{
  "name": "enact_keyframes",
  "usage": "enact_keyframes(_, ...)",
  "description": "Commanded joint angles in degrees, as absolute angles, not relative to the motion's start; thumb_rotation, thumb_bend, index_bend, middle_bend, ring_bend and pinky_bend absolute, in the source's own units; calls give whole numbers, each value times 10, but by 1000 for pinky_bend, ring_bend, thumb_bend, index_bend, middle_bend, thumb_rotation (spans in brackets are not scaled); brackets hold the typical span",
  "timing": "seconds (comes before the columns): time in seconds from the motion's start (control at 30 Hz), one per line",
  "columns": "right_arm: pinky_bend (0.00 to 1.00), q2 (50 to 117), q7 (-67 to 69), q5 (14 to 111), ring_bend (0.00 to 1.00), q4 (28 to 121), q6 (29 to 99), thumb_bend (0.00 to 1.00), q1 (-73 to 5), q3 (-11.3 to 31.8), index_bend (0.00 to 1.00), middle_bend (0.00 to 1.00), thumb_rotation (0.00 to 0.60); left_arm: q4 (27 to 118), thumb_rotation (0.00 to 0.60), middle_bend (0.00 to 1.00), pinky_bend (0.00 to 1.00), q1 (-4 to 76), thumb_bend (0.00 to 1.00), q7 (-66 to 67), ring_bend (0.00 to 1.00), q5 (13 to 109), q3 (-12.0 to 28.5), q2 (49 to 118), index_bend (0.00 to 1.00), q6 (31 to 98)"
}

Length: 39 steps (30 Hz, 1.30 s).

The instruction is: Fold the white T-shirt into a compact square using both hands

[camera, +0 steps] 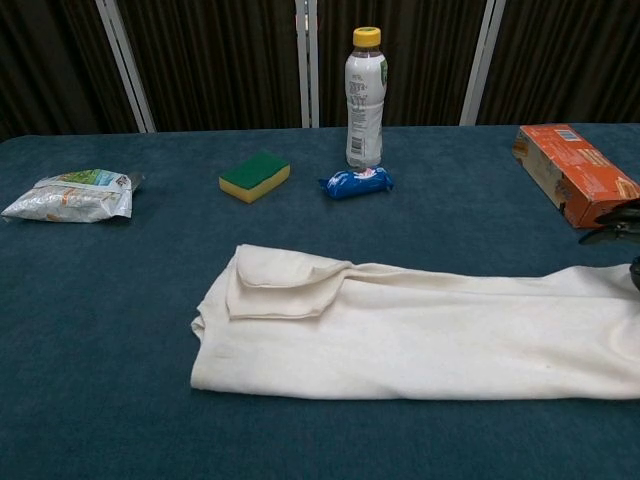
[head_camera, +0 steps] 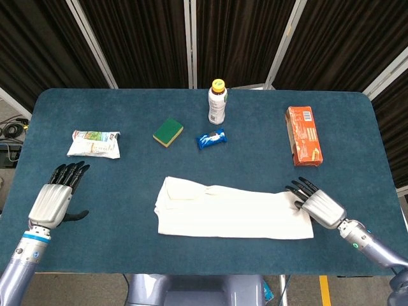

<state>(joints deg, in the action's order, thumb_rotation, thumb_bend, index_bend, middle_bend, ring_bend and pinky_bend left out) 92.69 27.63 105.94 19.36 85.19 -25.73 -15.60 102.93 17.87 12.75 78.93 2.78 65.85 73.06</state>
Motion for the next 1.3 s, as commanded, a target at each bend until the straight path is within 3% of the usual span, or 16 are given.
enact_keyframes(0.03, 0, 930, 269, 1046, 0, 210, 854, 505, -247, -144, 695, 101, 600, 1031, 600, 0, 0, 178, 0, 126, 0, 792, 27, 657, 0, 732)
enact_keyframes(0.23, 0, 918, 248, 1062, 0, 181, 848, 505, -232, -164, 695, 102, 600, 1034, 600, 0, 0, 176, 0, 121, 0, 798, 26, 653, 0, 734)
enact_keyframes(0.47, 0, 914, 253, 1068, 0, 215, 861, 505, -249, -160, 699, 102, 600, 1037, 600, 0, 0, 174, 0, 112, 0, 802, 26, 648, 0, 734)
enact_keyframes(0.83, 0, 863, 171, 1083, 0, 428, 831, 505, -358, -120, 700, 105, 600, 1034, 600, 0, 0, 174, 0, 82, 0, 800, 30, 635, 0, 728)
enact_keyframes(1.07, 0, 820, 94, 1069, 0, 597, 747, 505, -424, -80, 702, 106, 600, 1031, 600, 0, 0, 177, 0, 66, 0, 797, 32, 630, 0, 720)
enact_keyframes(1.3, 0, 808, 49, 1042, 0, 682, 684, 505, -458, -45, 703, 107, 600, 1028, 600, 0, 0, 179, 0, 59, 0, 793, 33, 628, 0, 712)
